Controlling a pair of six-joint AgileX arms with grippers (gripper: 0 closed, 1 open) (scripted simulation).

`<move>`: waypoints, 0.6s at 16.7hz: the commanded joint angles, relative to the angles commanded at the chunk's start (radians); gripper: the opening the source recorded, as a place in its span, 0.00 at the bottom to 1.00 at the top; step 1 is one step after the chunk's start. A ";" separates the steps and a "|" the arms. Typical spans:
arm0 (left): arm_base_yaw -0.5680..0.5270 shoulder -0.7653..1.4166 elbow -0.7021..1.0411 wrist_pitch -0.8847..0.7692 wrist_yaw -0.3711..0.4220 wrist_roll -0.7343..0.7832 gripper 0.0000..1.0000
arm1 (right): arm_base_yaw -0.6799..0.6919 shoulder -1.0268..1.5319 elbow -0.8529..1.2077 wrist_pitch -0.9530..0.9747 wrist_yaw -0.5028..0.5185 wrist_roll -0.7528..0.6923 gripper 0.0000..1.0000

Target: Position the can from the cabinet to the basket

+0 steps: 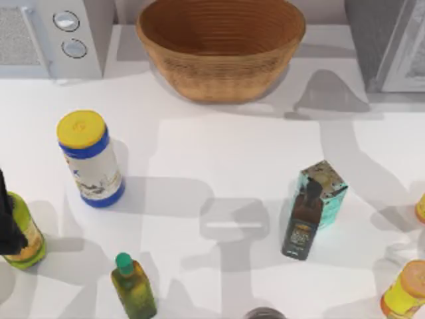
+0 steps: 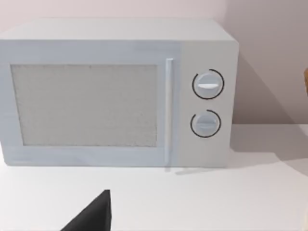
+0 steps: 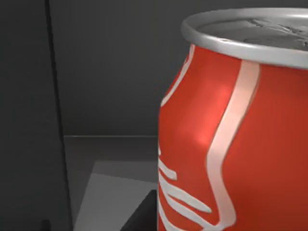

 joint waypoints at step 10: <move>0.000 0.000 0.000 0.000 0.000 0.000 1.00 | -0.188 -0.312 -0.488 0.172 -0.186 -0.011 0.00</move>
